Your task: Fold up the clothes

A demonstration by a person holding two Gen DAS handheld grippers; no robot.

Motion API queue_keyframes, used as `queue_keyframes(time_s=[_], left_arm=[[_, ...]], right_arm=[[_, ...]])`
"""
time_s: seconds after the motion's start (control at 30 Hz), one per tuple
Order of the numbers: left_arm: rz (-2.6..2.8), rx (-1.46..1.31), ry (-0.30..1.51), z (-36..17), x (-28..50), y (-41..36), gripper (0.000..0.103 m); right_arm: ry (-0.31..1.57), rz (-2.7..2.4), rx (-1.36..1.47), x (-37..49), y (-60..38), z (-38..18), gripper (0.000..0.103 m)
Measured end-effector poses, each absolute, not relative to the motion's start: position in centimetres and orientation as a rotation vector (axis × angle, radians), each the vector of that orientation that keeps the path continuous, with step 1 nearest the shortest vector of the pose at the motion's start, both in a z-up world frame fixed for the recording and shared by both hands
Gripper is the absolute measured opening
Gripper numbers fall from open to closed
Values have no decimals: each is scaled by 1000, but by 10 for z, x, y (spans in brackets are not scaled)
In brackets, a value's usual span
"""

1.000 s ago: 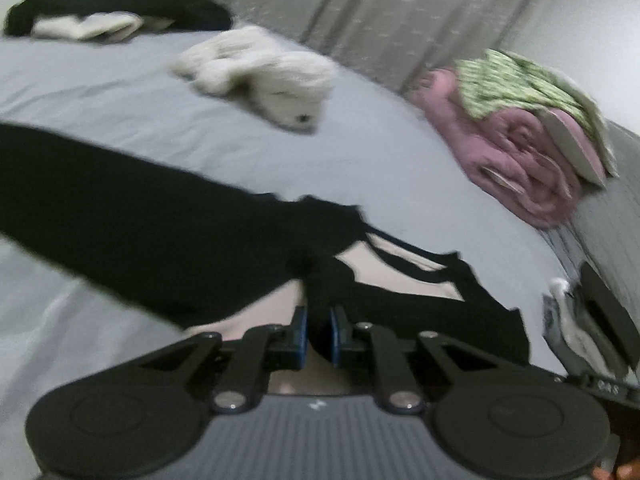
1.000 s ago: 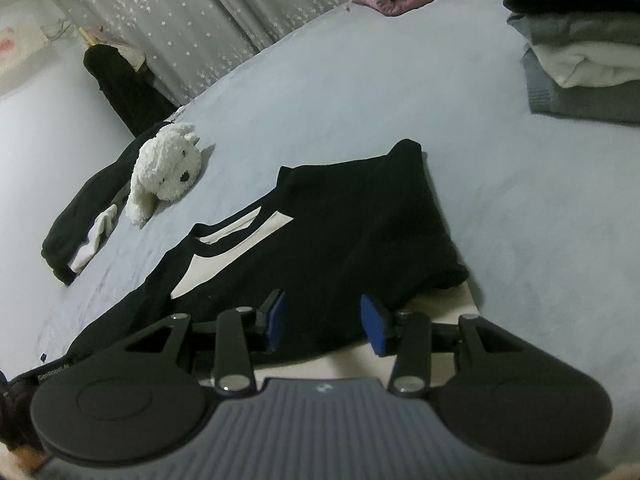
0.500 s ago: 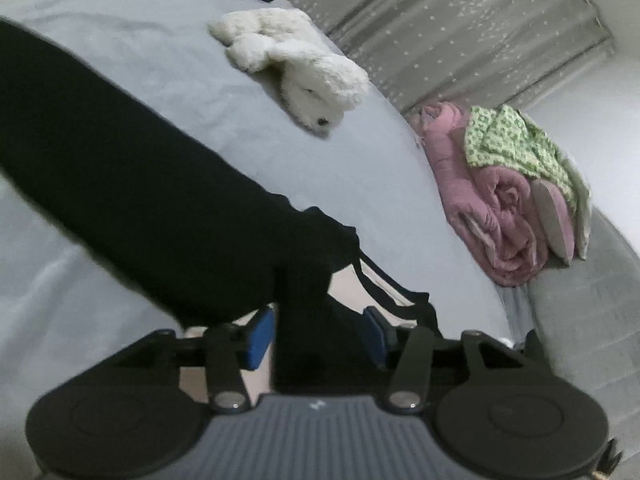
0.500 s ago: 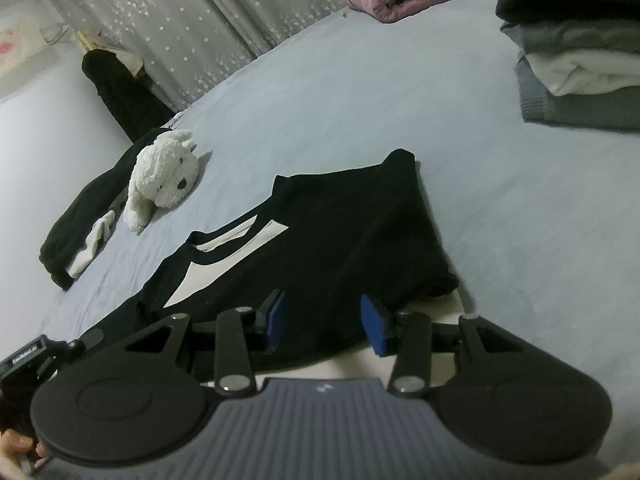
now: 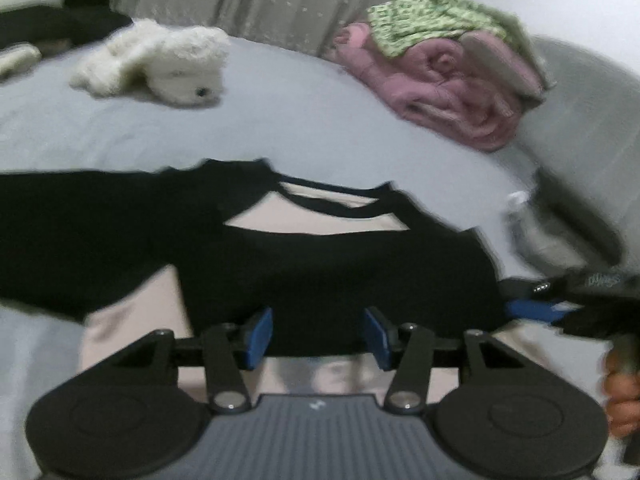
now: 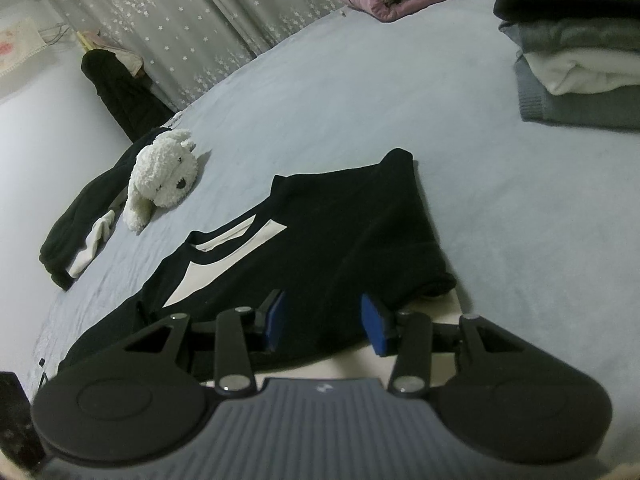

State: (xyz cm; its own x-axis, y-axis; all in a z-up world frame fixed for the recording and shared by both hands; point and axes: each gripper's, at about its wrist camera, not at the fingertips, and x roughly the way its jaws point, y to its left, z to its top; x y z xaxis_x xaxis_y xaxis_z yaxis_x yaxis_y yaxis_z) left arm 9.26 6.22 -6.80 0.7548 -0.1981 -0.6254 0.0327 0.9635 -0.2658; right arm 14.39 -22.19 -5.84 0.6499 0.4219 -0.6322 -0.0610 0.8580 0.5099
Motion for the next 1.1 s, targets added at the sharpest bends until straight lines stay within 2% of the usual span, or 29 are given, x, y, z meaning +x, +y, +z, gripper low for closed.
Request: queue_keyframes(time_s=[0.1,0.23,0.53,0.7,0.77,0.83,0.9,0.93,1.1], left_arm=[[9,-203,654,-57,86,76,56],[103,-280,606,-42,79,110,61],[131,-560,644,-56,82,167,59],[71,-590,673,-66,93,159,44],[63,-574,686,-70,96,152,42],[61,-556,682,-70,98,147,32],[66,-533,656,-68,98,143,7],[68,-522,644,-66,98,141,4],[57,-515,531,-45,93,137,4]], right_arm=[[821,283,479,144,-223,-58,47],[815,283,483,145,-223,-57,47],[804,273,495,145,-228,-55,47],[806,271,498,147,-229,-55,47],[809,272,499,146,-229,-56,47],[810,275,498,146,-229,-56,47],[813,283,493,145,-227,-56,47],[816,293,488,144,-225,-56,47],[819,418,433,133,-202,-57,47]])
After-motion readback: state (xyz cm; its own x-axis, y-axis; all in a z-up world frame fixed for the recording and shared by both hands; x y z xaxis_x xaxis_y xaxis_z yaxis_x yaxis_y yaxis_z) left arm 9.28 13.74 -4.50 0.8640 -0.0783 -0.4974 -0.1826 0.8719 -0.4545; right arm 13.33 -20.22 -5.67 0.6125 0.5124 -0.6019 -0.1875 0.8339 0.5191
